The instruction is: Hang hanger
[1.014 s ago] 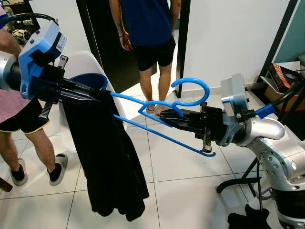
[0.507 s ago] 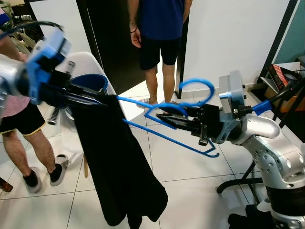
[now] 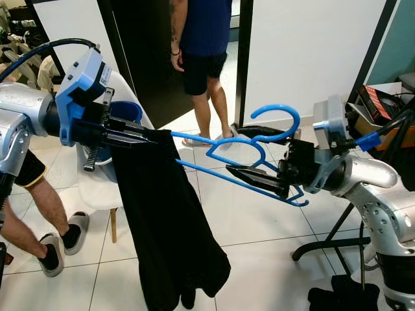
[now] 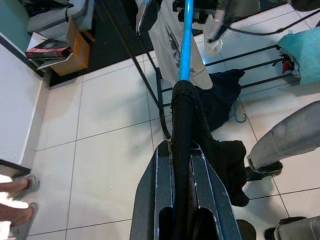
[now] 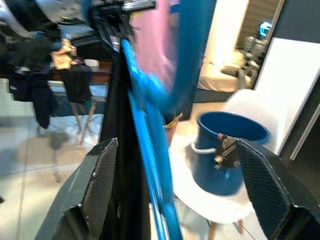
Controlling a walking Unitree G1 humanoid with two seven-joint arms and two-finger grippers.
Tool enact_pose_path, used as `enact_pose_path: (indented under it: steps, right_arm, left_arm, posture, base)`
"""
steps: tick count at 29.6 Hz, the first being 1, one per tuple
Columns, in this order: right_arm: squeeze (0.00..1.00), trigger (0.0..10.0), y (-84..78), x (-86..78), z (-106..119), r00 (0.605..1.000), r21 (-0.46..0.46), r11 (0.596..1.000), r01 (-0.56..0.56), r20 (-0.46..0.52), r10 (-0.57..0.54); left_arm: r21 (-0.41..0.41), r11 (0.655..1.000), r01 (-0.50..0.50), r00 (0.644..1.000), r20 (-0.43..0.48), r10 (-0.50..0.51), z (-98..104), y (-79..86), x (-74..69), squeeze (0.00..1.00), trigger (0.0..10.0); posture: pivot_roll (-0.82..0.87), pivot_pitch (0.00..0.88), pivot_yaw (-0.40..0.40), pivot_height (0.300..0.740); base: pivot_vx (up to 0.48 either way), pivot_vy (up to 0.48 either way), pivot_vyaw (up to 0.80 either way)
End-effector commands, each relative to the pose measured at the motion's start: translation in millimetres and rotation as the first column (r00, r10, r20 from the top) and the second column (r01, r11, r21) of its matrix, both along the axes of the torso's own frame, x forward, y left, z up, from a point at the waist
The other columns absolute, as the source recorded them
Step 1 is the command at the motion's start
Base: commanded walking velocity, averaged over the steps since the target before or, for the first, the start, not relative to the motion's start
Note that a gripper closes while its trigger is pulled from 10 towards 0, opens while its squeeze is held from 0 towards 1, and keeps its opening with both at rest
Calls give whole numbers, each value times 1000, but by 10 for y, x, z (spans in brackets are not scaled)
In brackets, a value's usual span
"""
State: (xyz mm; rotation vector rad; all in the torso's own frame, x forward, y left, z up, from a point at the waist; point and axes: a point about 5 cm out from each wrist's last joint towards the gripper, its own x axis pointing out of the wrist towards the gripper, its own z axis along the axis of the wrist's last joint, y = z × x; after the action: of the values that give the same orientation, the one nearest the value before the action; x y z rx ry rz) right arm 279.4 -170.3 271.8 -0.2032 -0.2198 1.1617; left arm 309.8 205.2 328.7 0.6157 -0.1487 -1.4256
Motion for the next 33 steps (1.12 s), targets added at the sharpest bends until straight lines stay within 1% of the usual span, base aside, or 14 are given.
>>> enact_pose_path:
  steps: [1,8,10,12,13,14,16,17,18,19,20,26,28,33]
  right_arm:
    - [1000,10000,-27,-62,-2,999,-19,999,-45,-13,45]
    - [1000,10000,-39,-90,-1,998,-51,996,-68,-16,67]
    - [1000,10000,-183,-97,23,1000,-78,997,-27,-12,27]
    - [1000,10000,-183,-97,23,1000,-78,997,-27,-12,27]
    - [1000,10000,-263,-113,10,1000,-108,994,-5,-16,3]
    - [859,10000,-340,-128,12,1000,-115,993,22,-17,-24]
    - [859,10000,-381,-139,13,999,-118,992,37,-18,-39]
    - [667,10000,-425,-143,28,998,-108,992,58,-11,-60]
    - [412,10000,-478,-138,55,996,-88,992,88,1,-88]
    - [412,10000,-513,-134,74,994,-76,991,107,9,-106]
    - [20,10000,-557,-140,94,993,-59,991,121,12,-120]
    - [0,10000,-564,-171,95,994,-43,993,106,0,-106]
    - [0,10000,-433,-230,5,998,-63,997,40,-39,-42]
    - [0,10000,-291,-272,-65,998,-62,998,-21,-67,17]
  left_arm:
    - [-17,1000,0,1000,18,0,-4,16,-3,0,0]
    - [-19,1000,2,1000,25,-2,7,4,2,0,0]
    - [-32,999,-35,998,54,37,45,48,33,0,0]
    - [-32,999,-35,998,54,37,45,48,33,0,0]
    - [-41,997,-66,995,74,69,67,84,57,0,0]
    - [-46,995,-91,991,90,94,84,121,75,0,0]
    - [-48,993,-104,989,98,108,93,143,85,0,0]
    - [-47,993,-112,988,102,116,97,160,87,0,0]
    - [-41,992,-117,987,106,121,96,176,87,0,0]
    - [-37,992,-120,987,108,123,96,186,87,0,0]
    - [-31,991,-128,985,113,131,95,203,90,0,0]
    - [-26,989,-149,981,125,151,101,230,100,0,0]
    - [-13,983,-181,971,155,181,96,240,130,0,0]
    - [-11,980,-197,963,186,196,91,214,164,0,0]
  posture:
    - [-30,0,66,740]
    - [-32,0,67,740]
    - [-35,0,67,740]
    - [-35,0,67,740]
    - [-38,0,66,740]
    - [-41,0,68,740]
    - [-41,0,68,740]
    - [-43,0,69,740]
    - [-43,0,69,740]
    - [-43,0,69,740]
    - [-43,0,69,740]
    - [-45,0,70,740]
    - [-47,0,71,740]
    - [-47,0,72,740]
  base:
    - [0,0,0]
    - [0,0,0]
    - [0,0,0]
    - [0,0,0]
    - [0,0,0]
    - [0,0,0]
    - [0,0,0]
    - [0,0,0]
    - [0,0,0]
    - [0,0,0]
    - [0,0,0]
    - [0,0,0]
    - [0,0,0]
    - [0,0,0]
